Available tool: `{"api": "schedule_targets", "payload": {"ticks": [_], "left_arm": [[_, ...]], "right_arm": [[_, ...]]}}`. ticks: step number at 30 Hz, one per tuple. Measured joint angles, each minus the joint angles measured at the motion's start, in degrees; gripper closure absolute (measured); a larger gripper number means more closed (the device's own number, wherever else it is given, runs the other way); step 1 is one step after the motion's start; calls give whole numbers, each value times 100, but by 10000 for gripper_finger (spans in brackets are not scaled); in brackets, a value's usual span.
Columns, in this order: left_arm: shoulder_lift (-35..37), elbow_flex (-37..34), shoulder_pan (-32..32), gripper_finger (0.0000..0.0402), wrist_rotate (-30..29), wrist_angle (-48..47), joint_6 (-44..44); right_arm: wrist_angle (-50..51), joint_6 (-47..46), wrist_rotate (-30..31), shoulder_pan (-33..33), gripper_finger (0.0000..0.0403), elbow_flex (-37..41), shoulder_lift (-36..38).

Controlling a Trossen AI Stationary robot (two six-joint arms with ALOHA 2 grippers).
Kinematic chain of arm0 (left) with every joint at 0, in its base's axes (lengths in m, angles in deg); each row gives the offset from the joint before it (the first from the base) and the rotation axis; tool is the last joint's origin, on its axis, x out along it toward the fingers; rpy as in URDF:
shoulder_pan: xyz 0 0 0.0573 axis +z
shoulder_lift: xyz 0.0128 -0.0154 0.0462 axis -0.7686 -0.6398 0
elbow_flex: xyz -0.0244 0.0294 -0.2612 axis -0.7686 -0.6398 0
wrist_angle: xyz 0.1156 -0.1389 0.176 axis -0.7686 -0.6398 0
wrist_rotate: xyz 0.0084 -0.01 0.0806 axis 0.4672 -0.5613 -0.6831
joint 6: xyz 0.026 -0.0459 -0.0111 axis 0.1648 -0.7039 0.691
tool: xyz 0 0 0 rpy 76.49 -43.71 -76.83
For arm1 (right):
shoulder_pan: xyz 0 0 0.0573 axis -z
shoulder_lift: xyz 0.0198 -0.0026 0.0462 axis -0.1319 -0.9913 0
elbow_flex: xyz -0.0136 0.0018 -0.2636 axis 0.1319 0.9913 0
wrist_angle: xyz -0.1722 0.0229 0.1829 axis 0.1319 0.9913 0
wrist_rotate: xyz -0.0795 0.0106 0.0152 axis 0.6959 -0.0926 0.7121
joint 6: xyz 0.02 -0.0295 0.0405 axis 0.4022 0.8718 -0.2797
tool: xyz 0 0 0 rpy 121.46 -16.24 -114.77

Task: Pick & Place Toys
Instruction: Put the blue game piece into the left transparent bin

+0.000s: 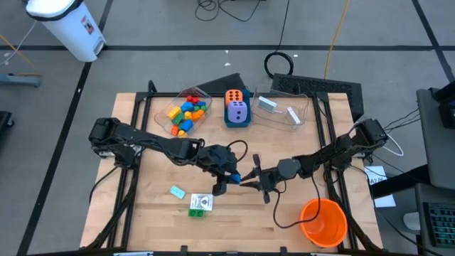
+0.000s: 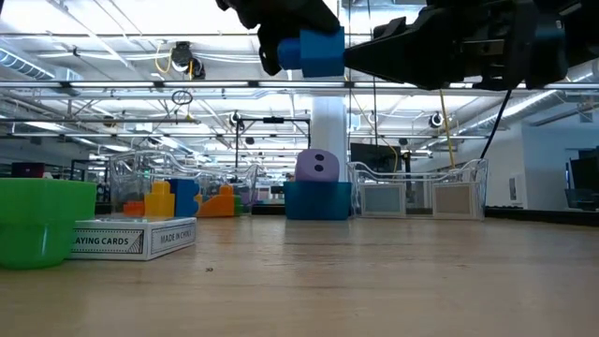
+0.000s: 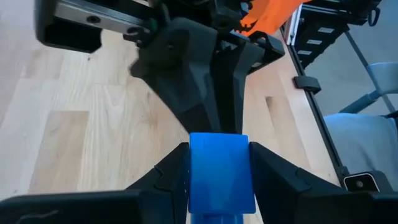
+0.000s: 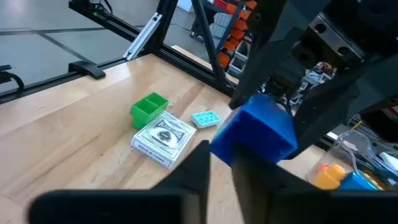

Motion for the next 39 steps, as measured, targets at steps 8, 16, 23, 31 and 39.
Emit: {"api": "schedule_targets", "payload": {"ticks": [8,16,23,31,39], "left_arm": [[-156,8,41,243,78,162,-25],[-294,11,57,265,356,310,-42],[-294,15,57,250,436,344,-33],[-300,7,50,266,447,390,13],[-303,2,52,262,382,425,41]], "right_arm": [[-242,-25,32,35,395,-4,-20],[-203,-164,-187,37,394,-37,-20],[-279,-336,-379,58,372,-48,-20],[-334,-507,-470,81,336,-50,-9],[-367,-698,-473,88,313,-50,0]]}}
